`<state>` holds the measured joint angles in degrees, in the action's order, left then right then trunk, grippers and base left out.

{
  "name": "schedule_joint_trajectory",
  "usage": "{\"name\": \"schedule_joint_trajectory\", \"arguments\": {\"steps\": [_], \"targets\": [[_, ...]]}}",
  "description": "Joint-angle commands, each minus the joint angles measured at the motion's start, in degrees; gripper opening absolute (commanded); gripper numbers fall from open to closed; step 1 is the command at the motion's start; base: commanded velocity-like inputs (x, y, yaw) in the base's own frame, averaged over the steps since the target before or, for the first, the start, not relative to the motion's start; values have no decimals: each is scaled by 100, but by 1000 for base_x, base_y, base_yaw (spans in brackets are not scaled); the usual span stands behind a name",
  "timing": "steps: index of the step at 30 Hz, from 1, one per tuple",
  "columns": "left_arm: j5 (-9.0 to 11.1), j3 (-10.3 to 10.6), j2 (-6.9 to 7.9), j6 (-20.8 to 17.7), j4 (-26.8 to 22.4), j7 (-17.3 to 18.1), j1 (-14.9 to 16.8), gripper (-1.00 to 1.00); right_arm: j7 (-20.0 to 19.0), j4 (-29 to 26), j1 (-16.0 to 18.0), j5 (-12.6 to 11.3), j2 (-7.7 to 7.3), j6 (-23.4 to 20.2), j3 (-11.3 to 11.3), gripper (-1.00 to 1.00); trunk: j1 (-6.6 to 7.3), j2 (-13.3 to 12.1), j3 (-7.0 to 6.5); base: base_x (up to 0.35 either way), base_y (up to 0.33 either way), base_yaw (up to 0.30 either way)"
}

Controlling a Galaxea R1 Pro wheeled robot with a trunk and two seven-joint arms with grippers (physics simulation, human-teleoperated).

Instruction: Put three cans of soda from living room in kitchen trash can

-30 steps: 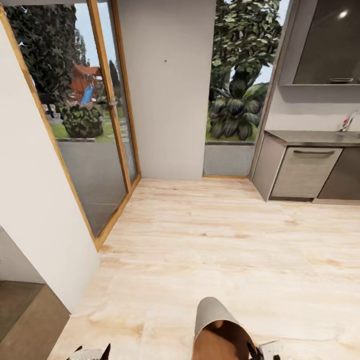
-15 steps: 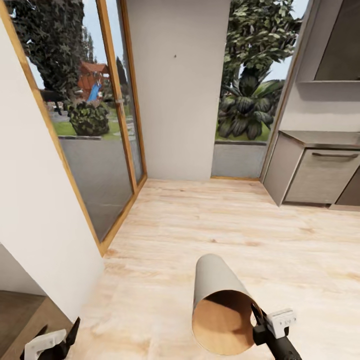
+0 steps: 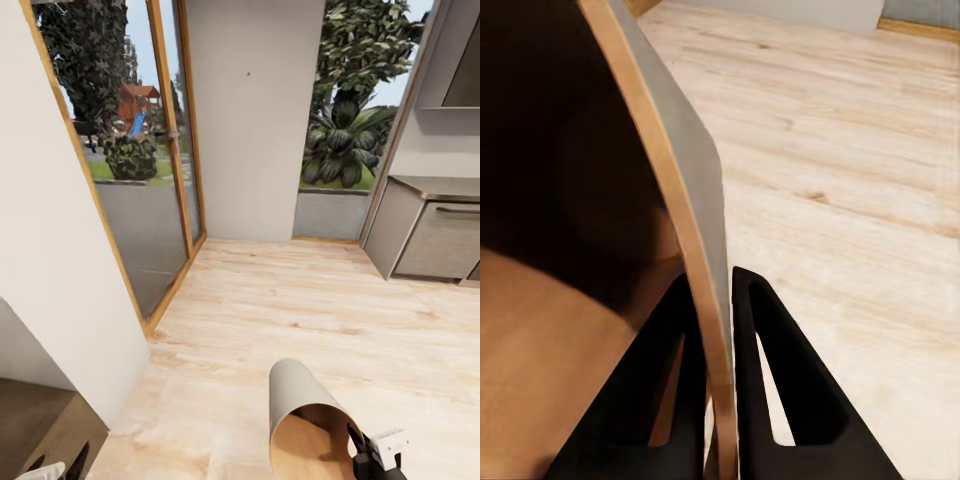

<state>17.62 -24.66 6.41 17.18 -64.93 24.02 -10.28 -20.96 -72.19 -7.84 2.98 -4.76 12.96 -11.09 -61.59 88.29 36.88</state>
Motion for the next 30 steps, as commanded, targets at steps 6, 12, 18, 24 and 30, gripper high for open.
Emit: {"name": "schedule_joint_trajectory", "arguments": {"steps": [6, 12, 18, 24, 30], "targets": [[-4, -3, -5, -8, 6, 10, 0, 100, -57, 73, 1, -47, 2, -4, 9, -100, 0, 0, -1, -146, 271, 243], [-9, 1, -8, -5, 8, 12, 0, 100, -63, 105, 1, -43, 2, -4, 10, -100, 0, 0, -1, -151, 293, 247], [-13, 4, -9, -4, 11, 7, 0, 100, -66, 108, 1, -43, 2, -4, 10, -100, 0, 0, -1, -152, 296, 247], [-13, 5, -9, 2, 9, 6, 0, 100, -75, 109, 1, -39, 2, -4, 10, -100, 0, 0, -1, -152, 296, 247], [-13, 5, -10, 4, 7, 6, 0, 100, -75, 109, 1, -35, 6, -4, 17, -100, 0, 0, -1, -152, 296, 247]]}}
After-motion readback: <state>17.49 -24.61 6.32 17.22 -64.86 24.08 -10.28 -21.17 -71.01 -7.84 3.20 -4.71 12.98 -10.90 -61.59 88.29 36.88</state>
